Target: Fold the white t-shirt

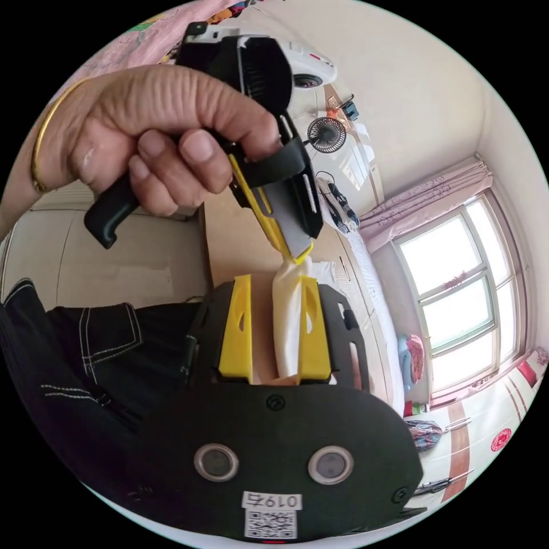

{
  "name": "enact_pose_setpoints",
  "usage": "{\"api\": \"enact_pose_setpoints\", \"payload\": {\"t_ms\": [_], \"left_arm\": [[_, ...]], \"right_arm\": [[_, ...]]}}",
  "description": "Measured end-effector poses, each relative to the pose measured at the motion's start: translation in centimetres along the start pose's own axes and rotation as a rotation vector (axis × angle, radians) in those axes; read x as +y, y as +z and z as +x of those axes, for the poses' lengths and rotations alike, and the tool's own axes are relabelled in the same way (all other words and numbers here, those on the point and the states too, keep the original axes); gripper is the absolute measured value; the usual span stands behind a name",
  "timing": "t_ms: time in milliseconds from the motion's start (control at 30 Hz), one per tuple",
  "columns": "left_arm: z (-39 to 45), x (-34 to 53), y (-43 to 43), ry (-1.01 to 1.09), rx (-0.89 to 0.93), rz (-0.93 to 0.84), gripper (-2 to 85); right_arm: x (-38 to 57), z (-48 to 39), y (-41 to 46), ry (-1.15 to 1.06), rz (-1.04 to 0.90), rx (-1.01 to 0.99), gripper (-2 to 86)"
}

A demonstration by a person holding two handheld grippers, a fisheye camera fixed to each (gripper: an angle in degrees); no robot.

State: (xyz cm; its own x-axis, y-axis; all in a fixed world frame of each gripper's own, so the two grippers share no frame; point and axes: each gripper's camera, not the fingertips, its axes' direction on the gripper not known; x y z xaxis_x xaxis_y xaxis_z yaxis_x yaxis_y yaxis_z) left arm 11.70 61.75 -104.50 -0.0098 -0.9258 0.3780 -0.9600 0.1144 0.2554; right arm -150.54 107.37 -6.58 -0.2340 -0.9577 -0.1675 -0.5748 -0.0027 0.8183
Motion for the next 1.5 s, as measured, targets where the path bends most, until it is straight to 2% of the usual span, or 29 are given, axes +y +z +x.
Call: {"api": "enact_pose_setpoints", "payload": {"t_ms": [167,333,467,633,733,867,1100,1500], "left_arm": [[-0.8,-1.7,0.3,0.03,0.002,-0.008,2.1],[-2.4,-2.9,1.0,0.028,0.01,-0.002,4.1],[-5.4,-4.5,1.4,-0.065,0.0,0.027,10.1],[-10.2,-7.5,4.3,-0.213,0.292,0.013,14.3],[-12.4,-10.4,6.8,-0.266,0.393,0.004,15.6],[-14.3,-14.9,11.7,-0.306,0.395,-0.078,17.1],[-16.6,-21.1,19.4,-0.396,0.54,-0.151,18.8],[-14.7,-28.9,32.9,-0.378,0.517,-0.282,17.3]], "right_arm": [[-2.7,-0.1,-0.3,0.049,-0.052,0.115,11.5],[-4.3,-0.7,-0.7,0.031,-0.054,0.163,3.6],[-4.9,1.7,-1.9,0.143,-0.044,0.055,3.3],[-4.5,5.6,-3.0,0.281,-0.027,-0.032,3.2],[-4.2,6.2,-3.8,0.3,-0.006,-0.031,3.2],[-3.6,5.9,-4.6,0.3,0.013,0.014,3.2],[-2.1,6.5,-5.1,0.331,0.037,0.054,3.0],[2.0,6.4,-5.3,0.335,0.093,0.108,2.6]]}}
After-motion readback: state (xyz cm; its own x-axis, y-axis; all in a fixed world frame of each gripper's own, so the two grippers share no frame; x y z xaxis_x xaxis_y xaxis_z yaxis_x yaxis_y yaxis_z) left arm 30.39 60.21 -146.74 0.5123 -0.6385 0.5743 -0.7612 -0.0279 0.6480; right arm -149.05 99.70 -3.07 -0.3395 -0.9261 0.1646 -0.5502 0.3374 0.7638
